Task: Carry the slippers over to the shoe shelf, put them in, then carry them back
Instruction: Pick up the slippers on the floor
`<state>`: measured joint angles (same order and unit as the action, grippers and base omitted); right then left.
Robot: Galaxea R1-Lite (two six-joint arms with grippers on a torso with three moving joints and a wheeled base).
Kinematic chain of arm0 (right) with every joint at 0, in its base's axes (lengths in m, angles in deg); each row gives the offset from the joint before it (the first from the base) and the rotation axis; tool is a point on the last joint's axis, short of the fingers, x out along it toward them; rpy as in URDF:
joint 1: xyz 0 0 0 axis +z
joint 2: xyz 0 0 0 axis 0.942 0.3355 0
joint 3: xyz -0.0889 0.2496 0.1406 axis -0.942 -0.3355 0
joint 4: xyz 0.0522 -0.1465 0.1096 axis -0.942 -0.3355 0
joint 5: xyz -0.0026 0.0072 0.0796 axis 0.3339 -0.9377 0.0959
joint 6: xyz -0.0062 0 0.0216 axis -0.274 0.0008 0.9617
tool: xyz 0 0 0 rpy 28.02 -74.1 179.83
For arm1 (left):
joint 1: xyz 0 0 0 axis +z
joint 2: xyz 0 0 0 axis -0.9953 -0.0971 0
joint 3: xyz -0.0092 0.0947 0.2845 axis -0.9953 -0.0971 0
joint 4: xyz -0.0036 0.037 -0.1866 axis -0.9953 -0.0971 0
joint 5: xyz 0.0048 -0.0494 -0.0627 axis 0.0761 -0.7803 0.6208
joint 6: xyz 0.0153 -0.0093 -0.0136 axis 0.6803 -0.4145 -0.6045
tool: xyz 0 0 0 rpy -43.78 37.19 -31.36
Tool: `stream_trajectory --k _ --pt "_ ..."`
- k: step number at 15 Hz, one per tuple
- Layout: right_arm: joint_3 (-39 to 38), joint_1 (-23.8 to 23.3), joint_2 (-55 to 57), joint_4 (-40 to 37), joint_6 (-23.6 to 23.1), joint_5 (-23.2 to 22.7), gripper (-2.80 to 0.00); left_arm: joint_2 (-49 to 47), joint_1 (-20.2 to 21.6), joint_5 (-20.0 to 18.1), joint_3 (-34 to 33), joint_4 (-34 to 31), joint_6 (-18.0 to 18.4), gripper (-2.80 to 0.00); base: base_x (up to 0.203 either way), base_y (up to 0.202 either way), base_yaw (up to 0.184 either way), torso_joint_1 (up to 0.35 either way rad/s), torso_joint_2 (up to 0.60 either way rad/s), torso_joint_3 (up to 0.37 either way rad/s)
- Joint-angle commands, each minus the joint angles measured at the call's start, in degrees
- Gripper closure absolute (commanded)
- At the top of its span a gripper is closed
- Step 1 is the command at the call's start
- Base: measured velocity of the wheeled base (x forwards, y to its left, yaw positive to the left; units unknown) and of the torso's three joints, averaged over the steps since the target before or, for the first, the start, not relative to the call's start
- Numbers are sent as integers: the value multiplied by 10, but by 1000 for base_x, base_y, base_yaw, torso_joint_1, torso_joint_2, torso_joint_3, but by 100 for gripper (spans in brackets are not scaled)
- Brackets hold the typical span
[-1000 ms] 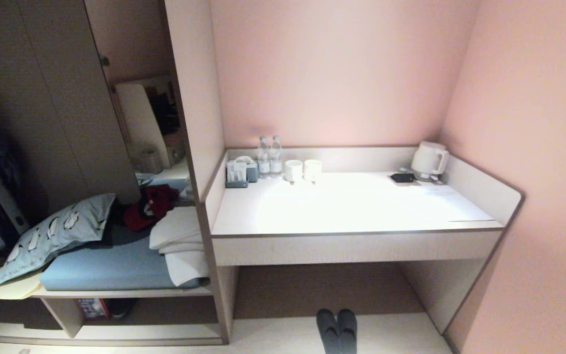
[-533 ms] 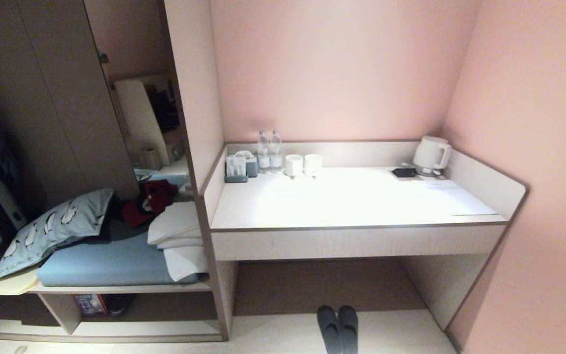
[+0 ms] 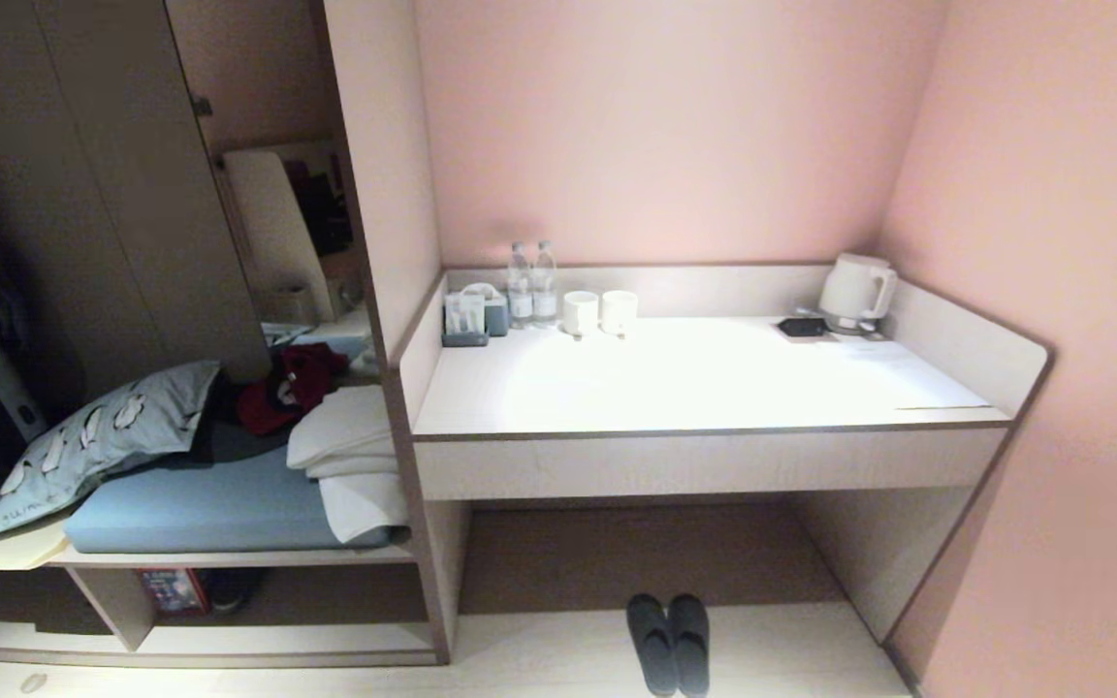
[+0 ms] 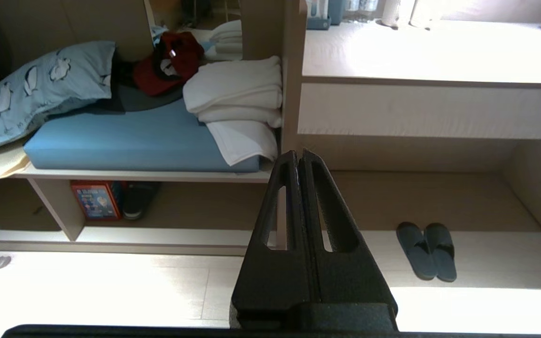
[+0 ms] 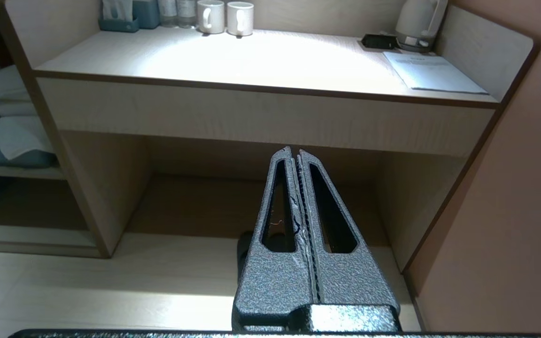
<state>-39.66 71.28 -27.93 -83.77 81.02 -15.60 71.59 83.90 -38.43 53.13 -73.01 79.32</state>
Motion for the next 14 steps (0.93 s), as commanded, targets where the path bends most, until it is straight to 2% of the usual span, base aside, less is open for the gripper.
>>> stream_trajectory --k 1,6,14 --pt "0 0 0 0 0 0 0 -1 0 0 0 0 -1 0 0 0 0 -163 354 183" --pt "0 0 0 0 0 0 0 -1 0 0 0 0 0 0 0 0 0 -182 400 216" --pt "0 0 0 0 0 0 0 -1 0 0 0 0 0 0 0 0 0 -240 540 300"
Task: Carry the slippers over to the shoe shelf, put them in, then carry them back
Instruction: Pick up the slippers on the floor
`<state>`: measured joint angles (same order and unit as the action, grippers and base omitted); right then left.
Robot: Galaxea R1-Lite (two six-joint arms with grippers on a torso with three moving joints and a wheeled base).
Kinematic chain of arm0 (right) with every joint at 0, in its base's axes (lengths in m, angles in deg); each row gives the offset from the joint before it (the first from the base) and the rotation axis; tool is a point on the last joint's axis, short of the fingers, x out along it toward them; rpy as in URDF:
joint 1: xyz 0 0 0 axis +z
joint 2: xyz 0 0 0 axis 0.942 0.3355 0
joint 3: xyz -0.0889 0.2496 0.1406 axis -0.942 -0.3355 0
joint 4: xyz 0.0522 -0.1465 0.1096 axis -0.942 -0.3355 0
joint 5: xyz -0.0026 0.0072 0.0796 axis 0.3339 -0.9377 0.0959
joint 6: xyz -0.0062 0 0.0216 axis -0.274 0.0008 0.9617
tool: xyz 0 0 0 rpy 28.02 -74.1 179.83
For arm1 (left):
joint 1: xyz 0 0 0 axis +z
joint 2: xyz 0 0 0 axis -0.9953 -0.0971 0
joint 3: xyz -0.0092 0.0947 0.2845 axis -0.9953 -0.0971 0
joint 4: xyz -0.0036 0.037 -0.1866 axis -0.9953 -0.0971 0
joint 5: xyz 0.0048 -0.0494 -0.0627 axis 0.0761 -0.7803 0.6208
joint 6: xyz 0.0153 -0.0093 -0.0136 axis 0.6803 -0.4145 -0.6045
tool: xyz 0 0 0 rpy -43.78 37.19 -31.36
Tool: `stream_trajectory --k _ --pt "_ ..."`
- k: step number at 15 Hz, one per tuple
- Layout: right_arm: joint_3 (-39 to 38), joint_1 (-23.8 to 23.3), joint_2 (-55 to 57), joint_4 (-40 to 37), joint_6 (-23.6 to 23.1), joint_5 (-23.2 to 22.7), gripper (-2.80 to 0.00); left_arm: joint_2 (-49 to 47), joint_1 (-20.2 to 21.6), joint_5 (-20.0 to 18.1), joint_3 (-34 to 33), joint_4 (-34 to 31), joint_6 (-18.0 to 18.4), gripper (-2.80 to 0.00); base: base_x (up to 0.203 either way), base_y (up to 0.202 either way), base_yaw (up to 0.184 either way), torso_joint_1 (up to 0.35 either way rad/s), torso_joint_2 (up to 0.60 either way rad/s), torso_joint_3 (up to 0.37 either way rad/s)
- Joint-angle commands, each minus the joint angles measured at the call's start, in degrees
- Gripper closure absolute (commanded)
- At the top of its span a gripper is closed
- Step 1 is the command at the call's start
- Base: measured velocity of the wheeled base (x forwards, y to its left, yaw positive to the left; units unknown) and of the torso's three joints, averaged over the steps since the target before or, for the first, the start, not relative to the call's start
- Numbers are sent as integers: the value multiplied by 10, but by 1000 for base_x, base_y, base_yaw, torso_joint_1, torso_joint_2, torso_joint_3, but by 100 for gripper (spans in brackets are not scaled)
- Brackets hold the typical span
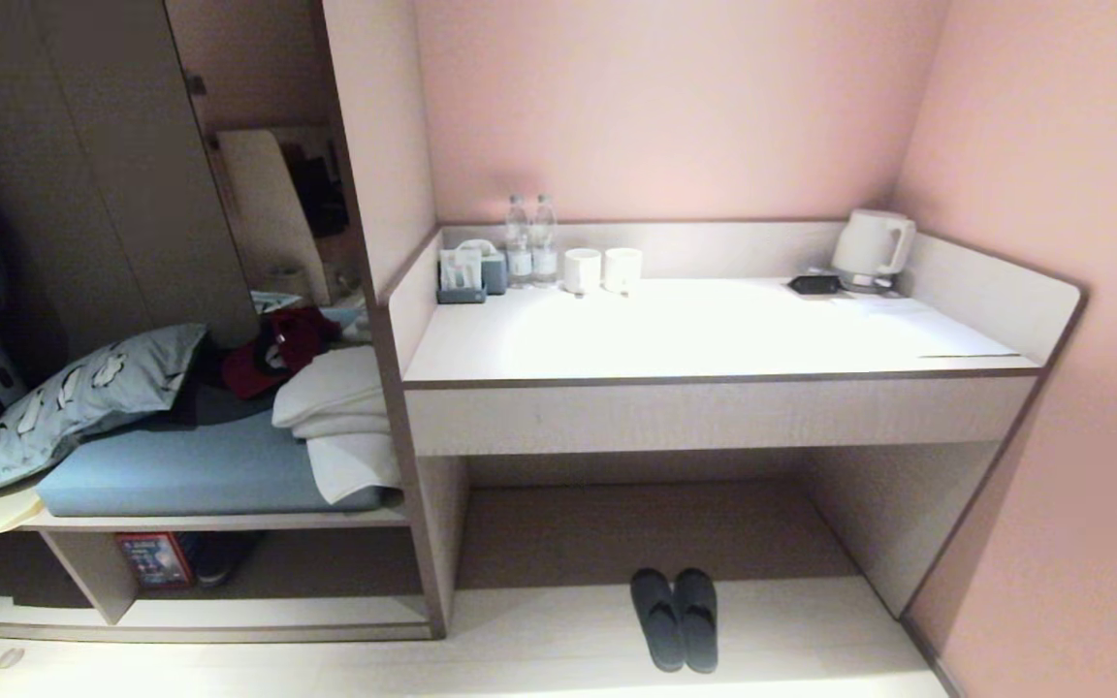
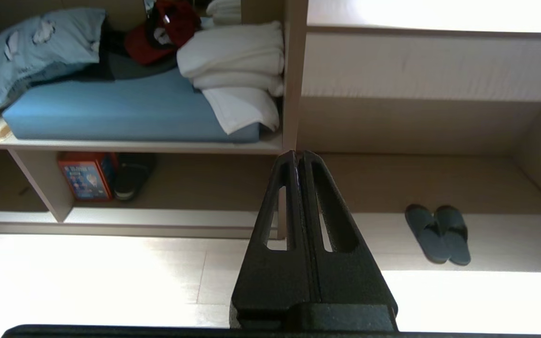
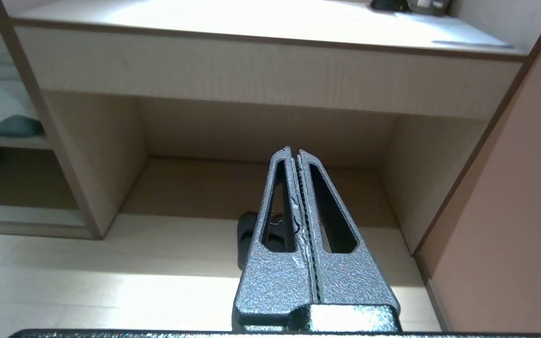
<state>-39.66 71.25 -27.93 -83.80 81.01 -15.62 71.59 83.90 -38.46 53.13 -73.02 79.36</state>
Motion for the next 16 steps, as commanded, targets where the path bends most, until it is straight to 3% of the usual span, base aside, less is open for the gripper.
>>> stream_trajectory --k 1,16 --pt "0 0 0 0 0 0 0 -1 0 0 0 0 0 0 0 0 0 -222 538 300" --pt "0 0 0 0 0 0 0 -1 0 0 0 0 0 0 0 0 0 -182 481 302"
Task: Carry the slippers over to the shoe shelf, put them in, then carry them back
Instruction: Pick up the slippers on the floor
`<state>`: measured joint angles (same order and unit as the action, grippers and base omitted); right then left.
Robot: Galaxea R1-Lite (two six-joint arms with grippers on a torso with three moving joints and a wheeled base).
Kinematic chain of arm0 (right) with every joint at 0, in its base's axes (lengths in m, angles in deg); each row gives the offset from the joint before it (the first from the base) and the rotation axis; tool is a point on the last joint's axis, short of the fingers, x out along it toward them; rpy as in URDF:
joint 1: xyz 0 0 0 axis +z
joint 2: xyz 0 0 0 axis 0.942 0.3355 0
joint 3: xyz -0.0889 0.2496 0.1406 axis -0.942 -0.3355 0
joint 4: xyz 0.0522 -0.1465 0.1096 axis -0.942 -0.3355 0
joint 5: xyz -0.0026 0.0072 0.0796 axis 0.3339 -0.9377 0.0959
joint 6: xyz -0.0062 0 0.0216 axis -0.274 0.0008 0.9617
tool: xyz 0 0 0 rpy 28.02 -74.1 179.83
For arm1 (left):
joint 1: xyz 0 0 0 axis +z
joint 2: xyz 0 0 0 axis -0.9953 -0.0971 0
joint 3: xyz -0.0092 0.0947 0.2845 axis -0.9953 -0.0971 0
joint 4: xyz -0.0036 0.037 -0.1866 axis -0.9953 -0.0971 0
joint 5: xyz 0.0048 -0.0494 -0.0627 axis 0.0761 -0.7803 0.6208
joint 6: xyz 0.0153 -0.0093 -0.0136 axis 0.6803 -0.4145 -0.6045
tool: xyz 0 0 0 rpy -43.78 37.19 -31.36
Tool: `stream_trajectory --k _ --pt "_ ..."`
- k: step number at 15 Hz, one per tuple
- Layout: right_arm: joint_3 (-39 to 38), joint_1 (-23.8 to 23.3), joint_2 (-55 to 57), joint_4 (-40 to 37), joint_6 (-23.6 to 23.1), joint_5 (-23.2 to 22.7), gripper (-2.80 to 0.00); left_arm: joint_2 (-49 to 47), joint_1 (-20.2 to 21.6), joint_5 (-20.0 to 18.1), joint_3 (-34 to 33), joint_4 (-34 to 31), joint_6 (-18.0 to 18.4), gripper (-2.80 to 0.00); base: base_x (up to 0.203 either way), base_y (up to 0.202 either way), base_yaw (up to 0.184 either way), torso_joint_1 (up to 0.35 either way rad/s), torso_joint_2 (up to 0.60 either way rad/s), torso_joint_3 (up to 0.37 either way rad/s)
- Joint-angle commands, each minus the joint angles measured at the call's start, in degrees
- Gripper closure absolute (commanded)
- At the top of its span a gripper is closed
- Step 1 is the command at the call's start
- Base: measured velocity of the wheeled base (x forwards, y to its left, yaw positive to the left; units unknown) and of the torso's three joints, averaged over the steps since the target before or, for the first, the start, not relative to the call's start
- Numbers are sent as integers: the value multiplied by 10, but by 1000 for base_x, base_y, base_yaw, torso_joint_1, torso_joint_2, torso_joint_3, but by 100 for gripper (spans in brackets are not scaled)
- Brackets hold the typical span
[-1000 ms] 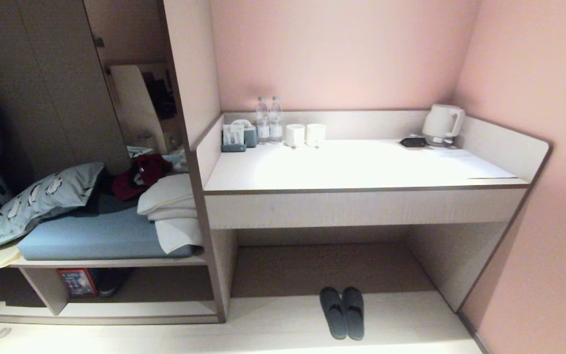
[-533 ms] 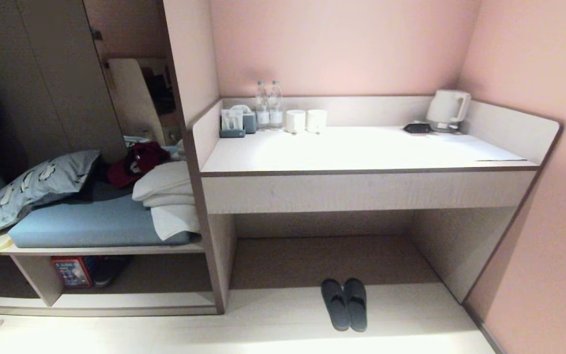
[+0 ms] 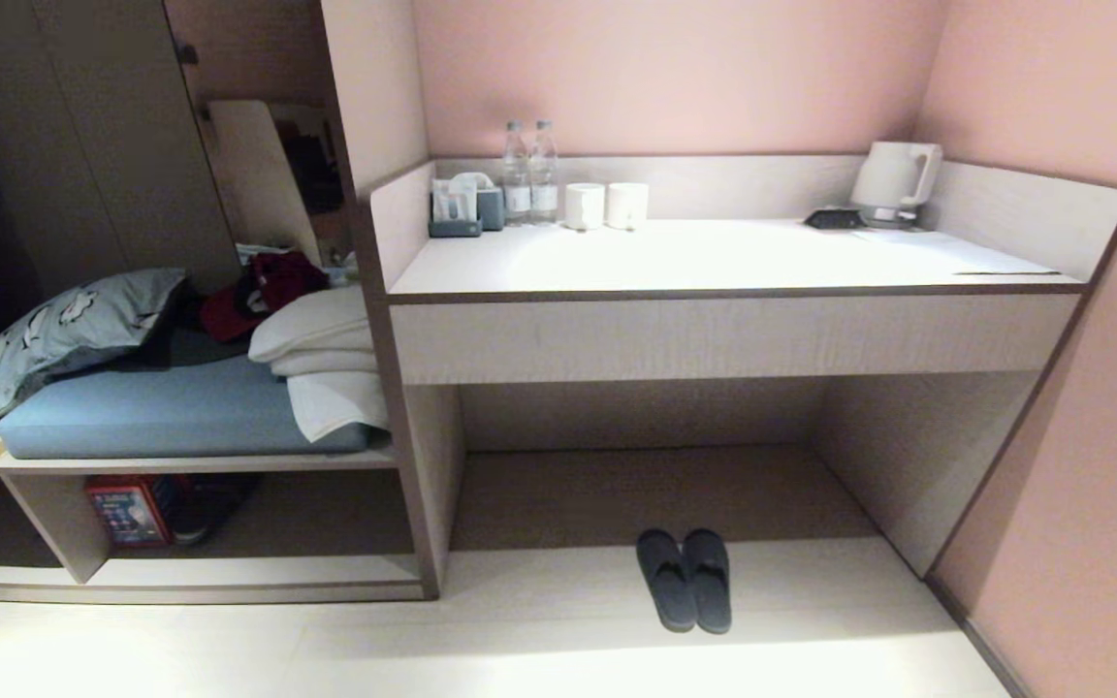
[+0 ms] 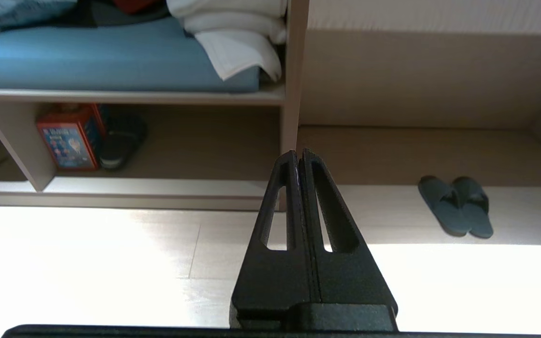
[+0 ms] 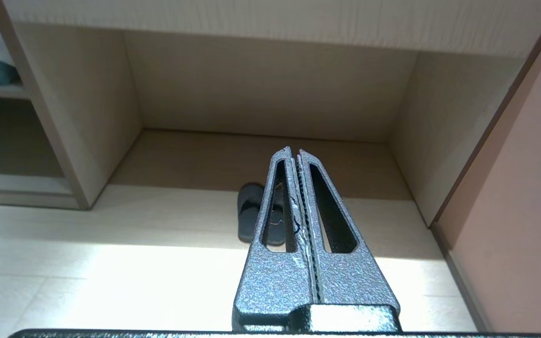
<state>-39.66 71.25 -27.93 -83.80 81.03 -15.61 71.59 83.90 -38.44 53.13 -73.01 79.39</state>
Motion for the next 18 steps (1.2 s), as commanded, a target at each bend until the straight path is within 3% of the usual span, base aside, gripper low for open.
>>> stream_trajectory --k 1,6,18 --pt "0 0 0 0 0 0 0 -1 0 0 0 0 -1 0 0 0 0 -124 452 325" --pt "0 0 0 0 0 0 0 -1 0 -1 0 0 0 0 0 0 0 -81 378 296" --pt "0 0 -1 -1 2 0 0 -1 0 0 0 0 -1 0 0 0 0 -3 18 12"
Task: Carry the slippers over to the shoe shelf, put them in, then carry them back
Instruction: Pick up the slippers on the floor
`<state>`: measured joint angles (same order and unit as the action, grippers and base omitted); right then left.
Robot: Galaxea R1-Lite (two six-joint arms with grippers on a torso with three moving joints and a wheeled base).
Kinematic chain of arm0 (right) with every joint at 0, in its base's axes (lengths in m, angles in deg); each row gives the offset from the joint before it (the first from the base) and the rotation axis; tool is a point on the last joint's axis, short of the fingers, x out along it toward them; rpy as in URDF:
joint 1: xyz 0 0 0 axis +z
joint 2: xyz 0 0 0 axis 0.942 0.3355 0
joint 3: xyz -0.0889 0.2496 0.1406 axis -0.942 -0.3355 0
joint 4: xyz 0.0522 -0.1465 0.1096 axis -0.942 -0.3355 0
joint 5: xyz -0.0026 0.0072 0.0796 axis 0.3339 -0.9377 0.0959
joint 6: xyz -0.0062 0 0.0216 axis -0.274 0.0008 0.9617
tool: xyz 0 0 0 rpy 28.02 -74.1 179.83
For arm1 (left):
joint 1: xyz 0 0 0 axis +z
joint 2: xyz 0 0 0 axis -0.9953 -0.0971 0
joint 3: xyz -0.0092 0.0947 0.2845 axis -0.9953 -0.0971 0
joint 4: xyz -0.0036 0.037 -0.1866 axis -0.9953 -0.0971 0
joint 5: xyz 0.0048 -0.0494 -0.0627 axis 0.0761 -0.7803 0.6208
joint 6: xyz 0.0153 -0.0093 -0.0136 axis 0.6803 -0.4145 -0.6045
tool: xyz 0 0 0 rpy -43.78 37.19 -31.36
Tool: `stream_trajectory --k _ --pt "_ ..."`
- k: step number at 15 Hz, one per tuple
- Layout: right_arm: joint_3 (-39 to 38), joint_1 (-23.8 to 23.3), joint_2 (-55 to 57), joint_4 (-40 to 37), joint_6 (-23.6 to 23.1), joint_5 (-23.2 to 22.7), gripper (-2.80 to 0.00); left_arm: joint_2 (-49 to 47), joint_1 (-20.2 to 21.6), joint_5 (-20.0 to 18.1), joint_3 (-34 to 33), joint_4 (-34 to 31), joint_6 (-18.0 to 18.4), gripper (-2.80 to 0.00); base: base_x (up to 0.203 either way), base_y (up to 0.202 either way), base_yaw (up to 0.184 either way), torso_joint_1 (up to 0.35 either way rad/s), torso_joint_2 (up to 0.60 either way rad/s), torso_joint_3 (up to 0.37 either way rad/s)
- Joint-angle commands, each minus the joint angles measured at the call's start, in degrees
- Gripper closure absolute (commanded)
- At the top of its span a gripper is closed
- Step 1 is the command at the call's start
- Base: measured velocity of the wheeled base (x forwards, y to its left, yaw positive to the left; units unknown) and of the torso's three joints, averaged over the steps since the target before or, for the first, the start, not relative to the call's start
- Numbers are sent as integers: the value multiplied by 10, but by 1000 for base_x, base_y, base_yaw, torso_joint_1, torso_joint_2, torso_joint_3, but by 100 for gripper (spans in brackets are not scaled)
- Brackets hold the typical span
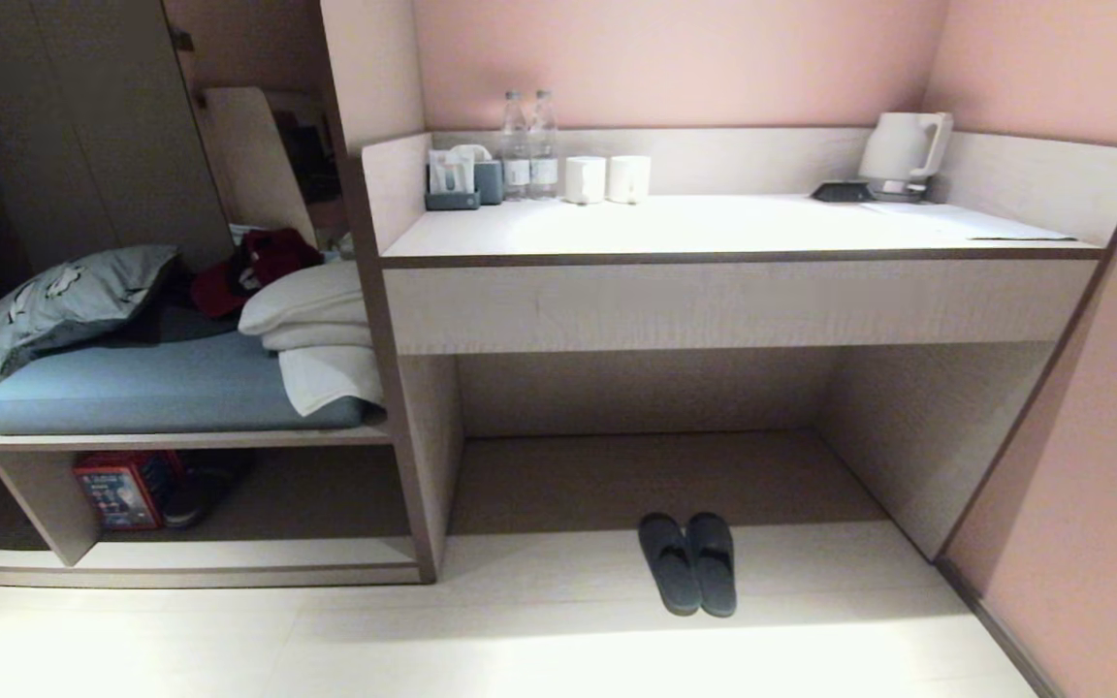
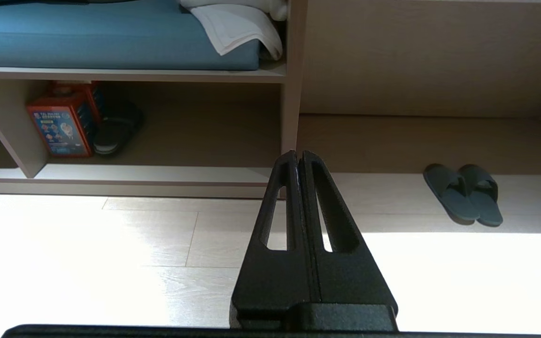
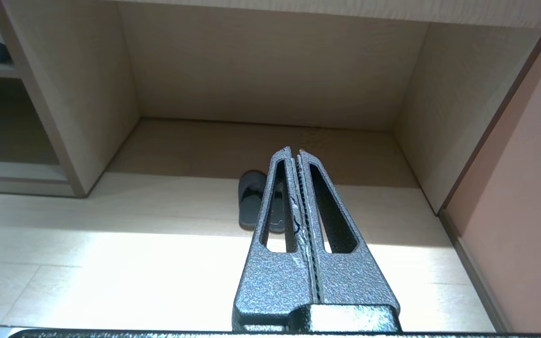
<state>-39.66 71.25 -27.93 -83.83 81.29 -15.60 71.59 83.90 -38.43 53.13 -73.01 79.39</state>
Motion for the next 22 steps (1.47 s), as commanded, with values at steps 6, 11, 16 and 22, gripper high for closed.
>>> stream_trajectory --k 6,11,16,22 --pt "0 0 -1 0 1 0 0 -2 0 0 0 0 1 0 0 0 0 1 2 -177" --pt "0 0 -1 0 0 0 0 -1 0 0 0 0 0 0 0 0 0 1 3 -197" --pt "0 0 -1 0 0 0 0 -1 0 1 3 -7 1 0 0 0 0 3 4 -198" --pt "-1 0 -1 0 0 0 0 -1 0 1 3 -7 1 0 0 0 0 0 4 -195"
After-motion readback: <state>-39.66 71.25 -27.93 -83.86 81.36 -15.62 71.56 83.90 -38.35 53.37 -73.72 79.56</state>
